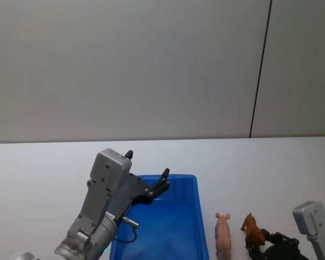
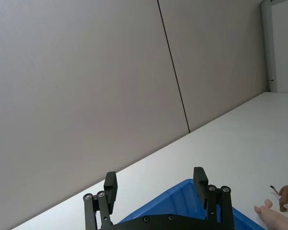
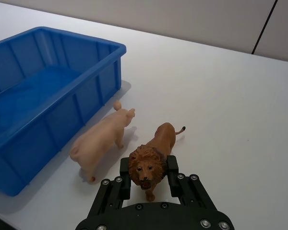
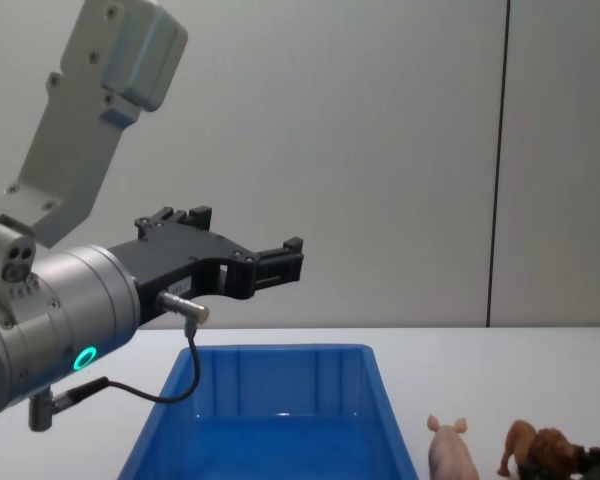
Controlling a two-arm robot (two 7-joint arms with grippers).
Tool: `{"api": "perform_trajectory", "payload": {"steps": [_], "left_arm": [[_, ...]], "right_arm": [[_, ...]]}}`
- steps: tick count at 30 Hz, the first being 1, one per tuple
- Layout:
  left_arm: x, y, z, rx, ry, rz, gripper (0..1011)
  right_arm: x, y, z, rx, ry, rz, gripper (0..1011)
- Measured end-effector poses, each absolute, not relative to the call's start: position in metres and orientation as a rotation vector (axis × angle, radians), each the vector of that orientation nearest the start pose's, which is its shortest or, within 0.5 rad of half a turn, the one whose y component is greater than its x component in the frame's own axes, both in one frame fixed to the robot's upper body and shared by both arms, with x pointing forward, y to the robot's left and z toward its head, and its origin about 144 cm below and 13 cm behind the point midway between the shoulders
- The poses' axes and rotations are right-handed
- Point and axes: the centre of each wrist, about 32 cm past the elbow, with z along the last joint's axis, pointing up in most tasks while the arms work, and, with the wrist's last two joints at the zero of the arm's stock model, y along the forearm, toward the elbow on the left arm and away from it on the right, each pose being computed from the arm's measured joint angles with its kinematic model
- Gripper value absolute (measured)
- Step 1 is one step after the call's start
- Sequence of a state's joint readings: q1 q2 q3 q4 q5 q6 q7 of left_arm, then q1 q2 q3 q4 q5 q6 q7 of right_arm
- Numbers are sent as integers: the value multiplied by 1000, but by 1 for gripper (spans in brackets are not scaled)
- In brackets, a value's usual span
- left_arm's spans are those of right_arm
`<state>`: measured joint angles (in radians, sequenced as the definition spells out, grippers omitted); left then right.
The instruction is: Pick up the two dolls from the table and place them into the box.
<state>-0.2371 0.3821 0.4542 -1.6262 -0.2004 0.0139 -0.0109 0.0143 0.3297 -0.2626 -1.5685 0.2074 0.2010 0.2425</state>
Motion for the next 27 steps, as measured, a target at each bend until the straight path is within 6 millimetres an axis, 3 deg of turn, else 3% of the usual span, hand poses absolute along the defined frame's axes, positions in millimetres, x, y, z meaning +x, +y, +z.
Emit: {"api": "perform_trajectory", "payload": {"steps": [13, 27], "left_arm": [[492, 198, 1204, 61, -268, 1124, 1001], [492, 198, 1204, 61, -268, 1124, 1001]], "right_arm": [[452, -238, 1143, -252, 28, -1107, 423], [460, -225, 1180, -149, -101, -1025, 423]]}}
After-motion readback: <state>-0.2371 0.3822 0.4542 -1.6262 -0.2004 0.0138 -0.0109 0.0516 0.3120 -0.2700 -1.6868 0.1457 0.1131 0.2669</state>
